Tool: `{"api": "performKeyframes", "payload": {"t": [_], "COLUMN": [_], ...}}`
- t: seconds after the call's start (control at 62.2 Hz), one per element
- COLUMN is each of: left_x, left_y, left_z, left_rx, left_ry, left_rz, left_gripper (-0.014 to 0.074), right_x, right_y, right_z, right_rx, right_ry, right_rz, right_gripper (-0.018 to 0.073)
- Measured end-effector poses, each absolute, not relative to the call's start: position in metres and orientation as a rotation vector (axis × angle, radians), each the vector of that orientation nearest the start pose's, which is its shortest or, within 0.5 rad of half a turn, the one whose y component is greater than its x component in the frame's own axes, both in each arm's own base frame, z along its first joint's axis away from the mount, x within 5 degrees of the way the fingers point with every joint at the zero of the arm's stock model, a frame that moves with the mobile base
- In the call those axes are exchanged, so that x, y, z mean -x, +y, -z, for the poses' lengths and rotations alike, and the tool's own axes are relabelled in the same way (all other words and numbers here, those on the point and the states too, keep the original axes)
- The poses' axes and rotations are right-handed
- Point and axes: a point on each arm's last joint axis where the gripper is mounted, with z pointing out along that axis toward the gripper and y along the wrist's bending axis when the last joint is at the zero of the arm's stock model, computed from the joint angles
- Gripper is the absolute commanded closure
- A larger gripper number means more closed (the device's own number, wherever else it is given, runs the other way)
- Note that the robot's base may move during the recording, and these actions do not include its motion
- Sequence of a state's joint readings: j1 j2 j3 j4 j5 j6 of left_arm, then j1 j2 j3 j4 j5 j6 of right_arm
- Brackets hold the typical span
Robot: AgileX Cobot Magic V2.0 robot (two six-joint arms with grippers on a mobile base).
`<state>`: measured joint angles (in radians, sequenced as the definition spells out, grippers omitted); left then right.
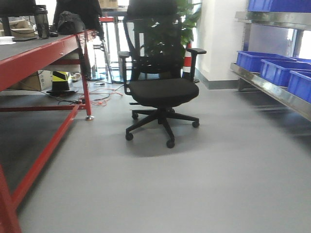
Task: Grab PVC pipe and place in blue bin
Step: 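Drive toward the steel shelf of blue bins carrying the pipe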
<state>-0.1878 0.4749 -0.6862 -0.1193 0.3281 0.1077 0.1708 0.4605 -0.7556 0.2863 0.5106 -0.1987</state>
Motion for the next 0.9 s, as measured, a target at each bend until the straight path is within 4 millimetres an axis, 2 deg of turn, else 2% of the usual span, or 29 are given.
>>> {"api": "performKeyframes", "payload": {"t": [0.901], "left_x": [-0.0884], "left_y": [-0.0204], "left_z": [-0.3786], "left_rx": [-0.176], "left_ry": [1.592], "left_rz": [0.181], "left_gripper": [0.0707], "right_x": [-0.0749], "right_y": [0.0257], "right_z": [-0.3870], "right_rx": [0.204], "right_ry": [1.676], "right_rz": [-0.284], "right_gripper": [0.0728]}}
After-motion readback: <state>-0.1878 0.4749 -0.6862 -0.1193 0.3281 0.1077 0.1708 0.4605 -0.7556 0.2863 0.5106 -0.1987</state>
